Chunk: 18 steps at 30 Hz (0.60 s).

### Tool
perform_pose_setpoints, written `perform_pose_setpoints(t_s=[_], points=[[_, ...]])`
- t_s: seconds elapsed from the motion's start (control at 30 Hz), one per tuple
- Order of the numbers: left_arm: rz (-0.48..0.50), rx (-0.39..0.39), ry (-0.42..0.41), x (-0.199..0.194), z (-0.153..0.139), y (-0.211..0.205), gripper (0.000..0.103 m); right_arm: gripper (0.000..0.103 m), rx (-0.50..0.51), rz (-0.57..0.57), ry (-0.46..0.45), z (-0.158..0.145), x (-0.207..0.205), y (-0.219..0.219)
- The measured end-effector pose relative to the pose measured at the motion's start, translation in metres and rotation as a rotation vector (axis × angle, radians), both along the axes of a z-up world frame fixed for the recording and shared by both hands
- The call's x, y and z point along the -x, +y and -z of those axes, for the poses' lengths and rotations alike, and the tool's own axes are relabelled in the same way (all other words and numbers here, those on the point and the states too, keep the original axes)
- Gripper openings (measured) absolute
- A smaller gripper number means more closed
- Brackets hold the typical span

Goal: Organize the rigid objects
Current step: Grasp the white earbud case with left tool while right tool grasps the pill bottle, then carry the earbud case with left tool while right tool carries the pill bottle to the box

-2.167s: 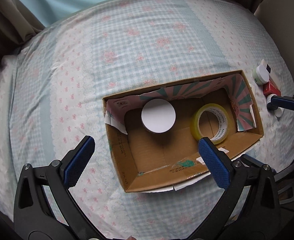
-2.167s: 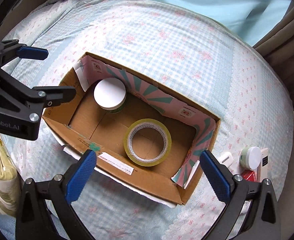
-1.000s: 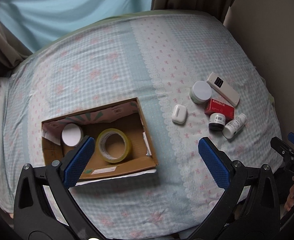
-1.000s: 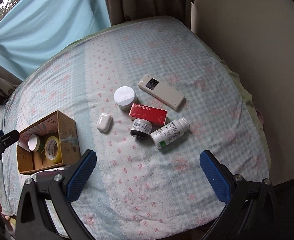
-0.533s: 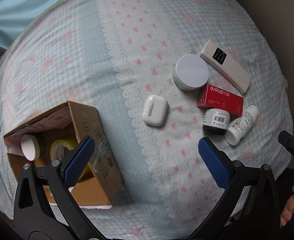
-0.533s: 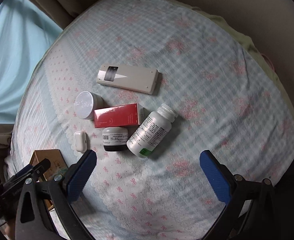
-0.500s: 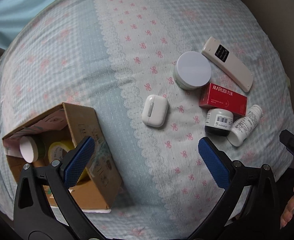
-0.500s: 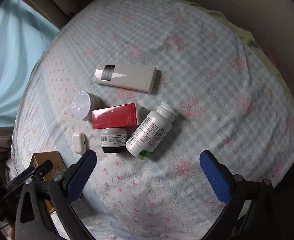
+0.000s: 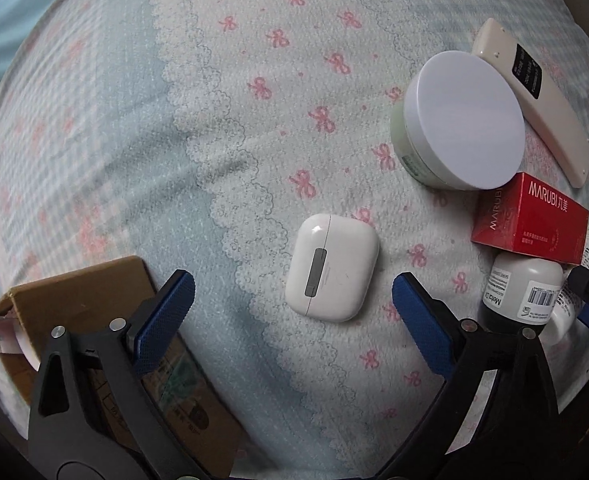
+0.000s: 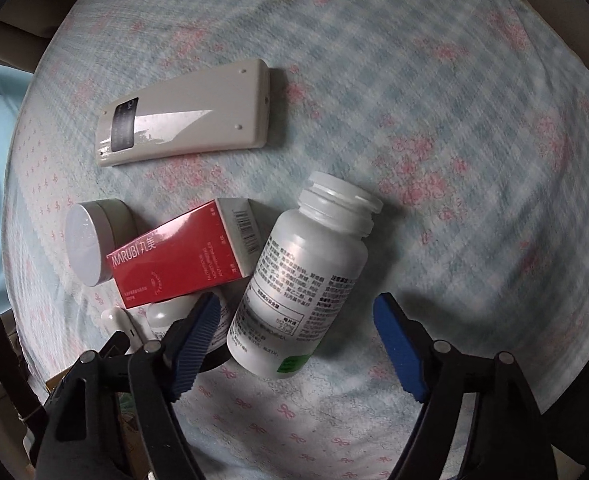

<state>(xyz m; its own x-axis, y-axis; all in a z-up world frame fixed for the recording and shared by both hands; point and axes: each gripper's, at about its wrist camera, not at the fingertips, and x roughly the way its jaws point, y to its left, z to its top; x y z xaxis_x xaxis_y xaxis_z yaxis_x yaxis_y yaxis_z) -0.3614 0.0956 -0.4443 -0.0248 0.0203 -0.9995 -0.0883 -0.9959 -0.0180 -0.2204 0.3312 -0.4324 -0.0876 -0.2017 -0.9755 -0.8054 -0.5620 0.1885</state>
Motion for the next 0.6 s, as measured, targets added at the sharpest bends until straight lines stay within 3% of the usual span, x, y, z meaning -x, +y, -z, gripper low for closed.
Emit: perform_pose_setpoints(t_s=[0.1,0.2,0.47,0.6], points=[[0.007,0.002,-0.012,-0.001,0.010,0.001,0.091,0.074,-0.001,0.024,-0.025,0.005,0.000,0.001],[0.015,0.006,-0.023,-0.001,0.018,0.001,0.083,0.066,0.010,0.033,-0.052,0.012,0.001,0.000],[0.054,0.007,-0.001,-0.001,0.019,0.003,0.078,0.058,0.046,0.094,-0.078,0.026,-0.001,0.003],[0.079,-0.011,0.006,-0.004,0.016,0.006,0.061,0.055,0.052,0.112,-0.083,0.029,-0.005,0.005]])
